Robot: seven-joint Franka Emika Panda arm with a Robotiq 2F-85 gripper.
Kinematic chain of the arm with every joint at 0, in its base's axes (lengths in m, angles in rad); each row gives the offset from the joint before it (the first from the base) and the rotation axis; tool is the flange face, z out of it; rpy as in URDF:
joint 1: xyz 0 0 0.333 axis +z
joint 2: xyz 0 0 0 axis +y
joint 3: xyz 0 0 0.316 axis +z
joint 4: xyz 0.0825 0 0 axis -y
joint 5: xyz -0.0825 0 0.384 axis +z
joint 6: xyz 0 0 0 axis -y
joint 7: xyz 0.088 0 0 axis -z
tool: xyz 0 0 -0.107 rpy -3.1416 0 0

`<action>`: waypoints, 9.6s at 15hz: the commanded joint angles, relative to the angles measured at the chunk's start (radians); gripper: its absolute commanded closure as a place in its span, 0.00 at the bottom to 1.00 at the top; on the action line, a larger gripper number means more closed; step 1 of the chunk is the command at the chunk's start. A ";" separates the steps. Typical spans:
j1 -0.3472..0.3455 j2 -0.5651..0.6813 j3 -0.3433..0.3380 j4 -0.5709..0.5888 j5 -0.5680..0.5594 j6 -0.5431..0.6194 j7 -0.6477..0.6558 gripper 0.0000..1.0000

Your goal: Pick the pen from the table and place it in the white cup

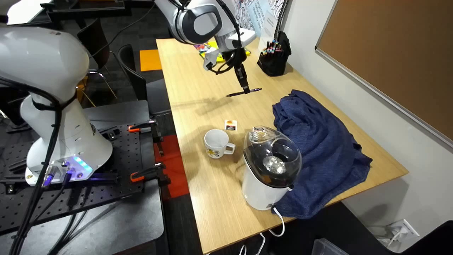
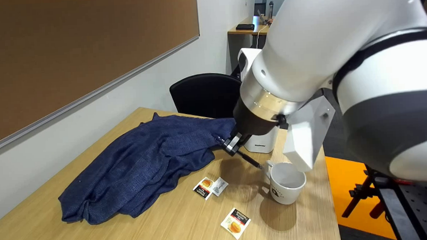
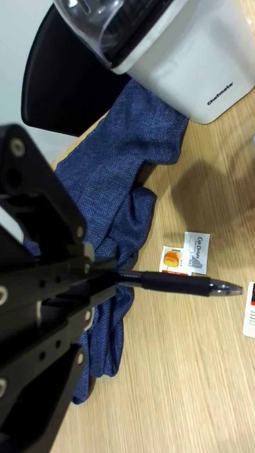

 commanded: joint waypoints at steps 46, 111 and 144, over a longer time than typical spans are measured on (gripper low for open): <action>-0.679 -0.051 0.614 0.376 -0.850 -0.342 0.742 0.97; -1.101 0.218 1.326 0.397 -1.213 -1.321 1.898 0.00; -1.294 -0.208 1.347 0.181 -1.435 -0.756 1.572 0.00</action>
